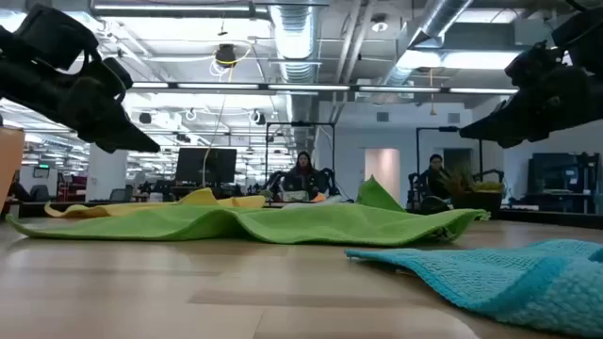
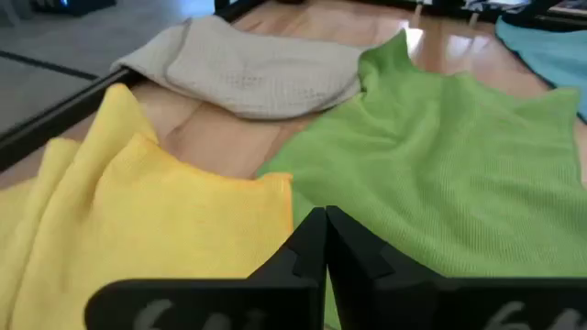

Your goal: Fold microfiber towels

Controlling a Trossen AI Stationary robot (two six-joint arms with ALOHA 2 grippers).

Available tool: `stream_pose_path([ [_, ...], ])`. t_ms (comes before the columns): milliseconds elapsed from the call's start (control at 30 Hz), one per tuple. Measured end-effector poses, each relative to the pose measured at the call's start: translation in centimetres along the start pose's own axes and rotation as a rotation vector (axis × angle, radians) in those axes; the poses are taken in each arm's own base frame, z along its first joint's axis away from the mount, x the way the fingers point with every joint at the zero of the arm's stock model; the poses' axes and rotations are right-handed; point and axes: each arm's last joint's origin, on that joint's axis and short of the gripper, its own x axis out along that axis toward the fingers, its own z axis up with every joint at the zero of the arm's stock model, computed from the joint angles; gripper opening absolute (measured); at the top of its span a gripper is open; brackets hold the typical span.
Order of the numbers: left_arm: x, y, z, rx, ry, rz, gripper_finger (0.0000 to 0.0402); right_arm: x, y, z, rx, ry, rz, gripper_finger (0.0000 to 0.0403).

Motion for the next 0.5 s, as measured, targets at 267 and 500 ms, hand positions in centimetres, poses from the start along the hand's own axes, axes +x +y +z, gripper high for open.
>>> stream_pose_path([
  [267, 0.03, -0.19, 0.70, 0.005, -0.089, -0.059, 0.0000, 0.00, -0.01, 0.31, 0.003, -0.032, -0.002, 0.0040],
  [500, 0.00, -0.25, 0.89, 0.009, -0.105, -0.074, 0.0000, -0.02, -0.03, 0.59, 0.024, -0.061, -0.002, 0.0040],
])
